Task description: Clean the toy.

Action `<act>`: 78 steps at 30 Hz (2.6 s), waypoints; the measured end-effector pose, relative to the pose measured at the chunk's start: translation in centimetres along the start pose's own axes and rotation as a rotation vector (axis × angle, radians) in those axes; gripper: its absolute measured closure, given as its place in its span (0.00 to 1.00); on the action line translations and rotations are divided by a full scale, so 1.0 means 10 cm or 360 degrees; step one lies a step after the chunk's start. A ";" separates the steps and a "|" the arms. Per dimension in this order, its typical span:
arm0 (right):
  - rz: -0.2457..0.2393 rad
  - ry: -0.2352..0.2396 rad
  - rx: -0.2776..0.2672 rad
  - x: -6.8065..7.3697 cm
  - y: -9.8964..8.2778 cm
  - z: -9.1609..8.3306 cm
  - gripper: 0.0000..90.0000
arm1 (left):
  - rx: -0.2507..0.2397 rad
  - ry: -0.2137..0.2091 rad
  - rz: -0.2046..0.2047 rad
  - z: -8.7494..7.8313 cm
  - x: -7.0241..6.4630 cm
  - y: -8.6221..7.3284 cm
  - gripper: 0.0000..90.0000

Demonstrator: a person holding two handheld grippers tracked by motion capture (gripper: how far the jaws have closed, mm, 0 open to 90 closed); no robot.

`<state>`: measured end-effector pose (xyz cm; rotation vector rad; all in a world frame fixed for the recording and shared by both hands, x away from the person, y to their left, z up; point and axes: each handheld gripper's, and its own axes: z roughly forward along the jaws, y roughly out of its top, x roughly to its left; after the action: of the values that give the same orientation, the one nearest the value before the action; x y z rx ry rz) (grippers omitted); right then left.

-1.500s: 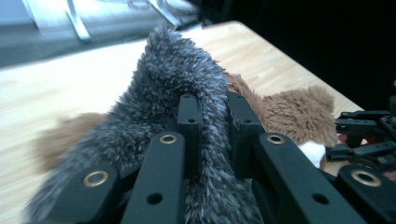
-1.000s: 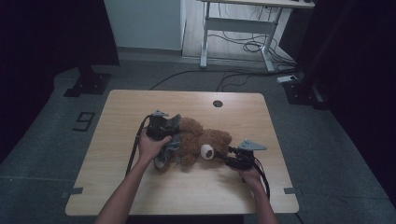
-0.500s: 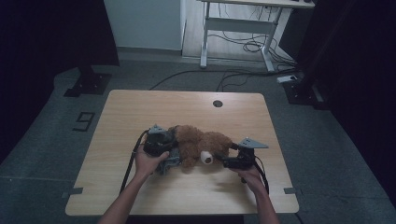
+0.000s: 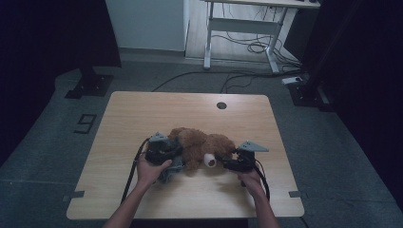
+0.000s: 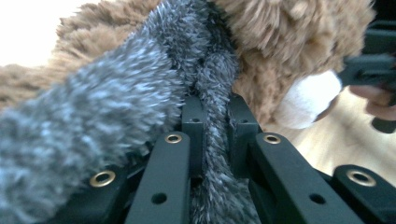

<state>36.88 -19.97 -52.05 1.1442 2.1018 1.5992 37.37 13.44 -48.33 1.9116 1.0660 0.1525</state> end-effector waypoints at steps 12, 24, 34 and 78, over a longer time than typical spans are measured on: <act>-0.0157 -0.0009 0.0006 0.05 -0.12 -0.04 0.35 | 0.0035 -0.0024 -0.0023 0.03 0.10 0.64 0.88; 0.0015 0.0031 -0.0031 0.01 -0.07 -0.09 0.21 | 0.0095 -0.0049 0.0000 0.17 0.03 0.36 0.90; 0.0005 -0.0108 0.0050 0.17 0.02 0.08 0.07 | 0.0063 -0.0127 -0.0016 0.13 -0.07 -0.04 0.91; -0.0083 0.0025 -0.0065 0.21 -0.07 -0.16 0.09 | 0.0048 -0.0142 -0.0044 0.07 -0.13 0.13 0.90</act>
<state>34.23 -19.68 -51.59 1.0586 2.0811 1.6255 37.75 11.76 -47.35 1.9116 1.0392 0.0354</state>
